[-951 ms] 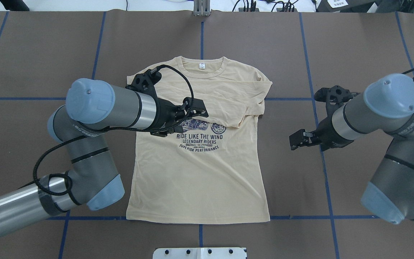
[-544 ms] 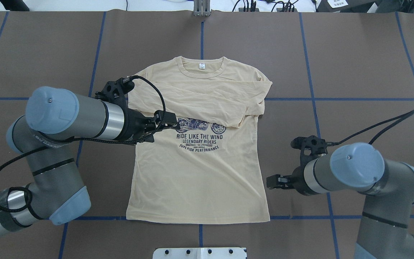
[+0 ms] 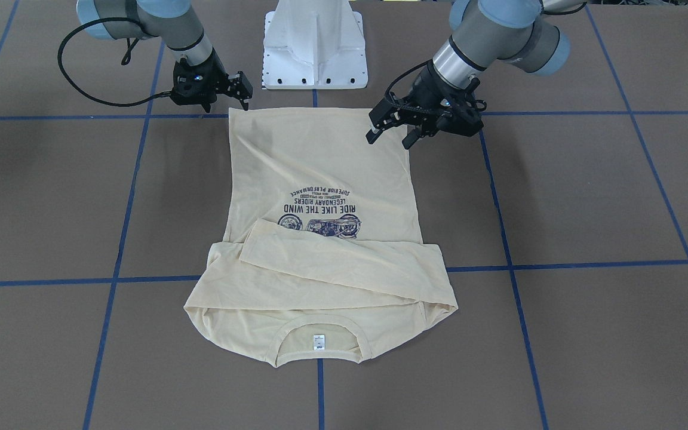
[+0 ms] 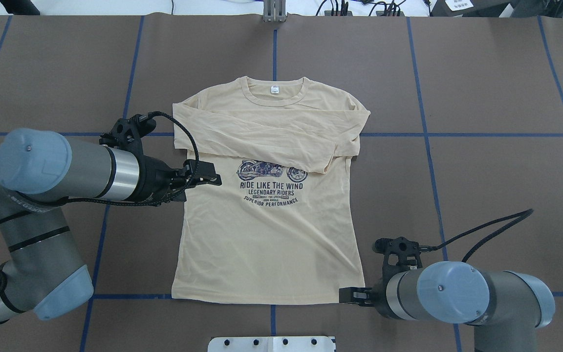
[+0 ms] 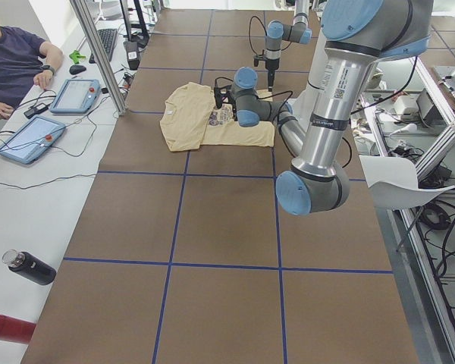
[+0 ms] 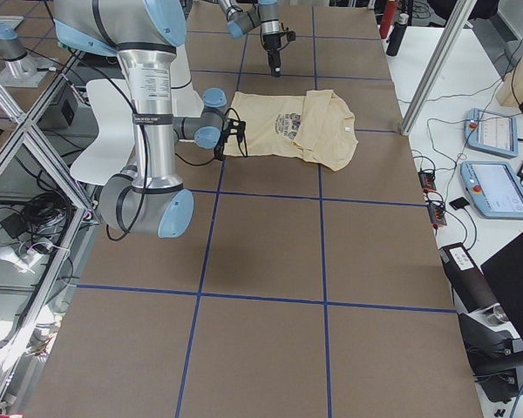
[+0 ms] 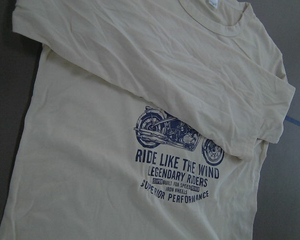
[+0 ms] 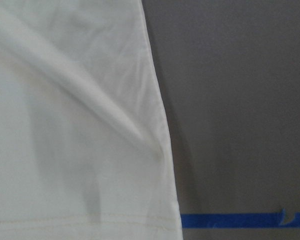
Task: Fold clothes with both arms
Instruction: 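Move both grippers to the shirt hem corners nearest the robot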
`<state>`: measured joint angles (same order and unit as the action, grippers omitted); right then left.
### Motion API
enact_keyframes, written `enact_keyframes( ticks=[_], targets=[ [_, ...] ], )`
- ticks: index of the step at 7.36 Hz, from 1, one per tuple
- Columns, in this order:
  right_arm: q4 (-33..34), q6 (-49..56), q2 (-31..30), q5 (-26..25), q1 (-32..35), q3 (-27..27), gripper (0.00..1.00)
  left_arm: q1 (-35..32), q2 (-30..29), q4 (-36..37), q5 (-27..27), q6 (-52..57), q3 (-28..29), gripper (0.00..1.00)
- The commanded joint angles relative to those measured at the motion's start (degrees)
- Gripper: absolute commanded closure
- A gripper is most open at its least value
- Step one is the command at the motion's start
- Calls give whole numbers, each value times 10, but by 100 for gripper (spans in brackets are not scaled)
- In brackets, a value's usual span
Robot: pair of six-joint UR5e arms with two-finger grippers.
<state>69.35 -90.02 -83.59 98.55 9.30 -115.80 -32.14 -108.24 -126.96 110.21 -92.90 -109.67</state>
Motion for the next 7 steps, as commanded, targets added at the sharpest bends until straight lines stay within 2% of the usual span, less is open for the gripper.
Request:
enact_keyframes(
  ticks=[1, 5, 7],
  targets=[
    [3, -8, 4, 1, -9, 3, 7, 1, 2, 0, 0, 0, -3, 0],
    [5, -8, 11, 4, -9, 8, 26, 1, 3, 0, 0, 0, -3, 0],
    [6, -8, 12, 5, 3, 8, 27, 1, 4, 0, 0, 0, -2, 0]
  ],
)
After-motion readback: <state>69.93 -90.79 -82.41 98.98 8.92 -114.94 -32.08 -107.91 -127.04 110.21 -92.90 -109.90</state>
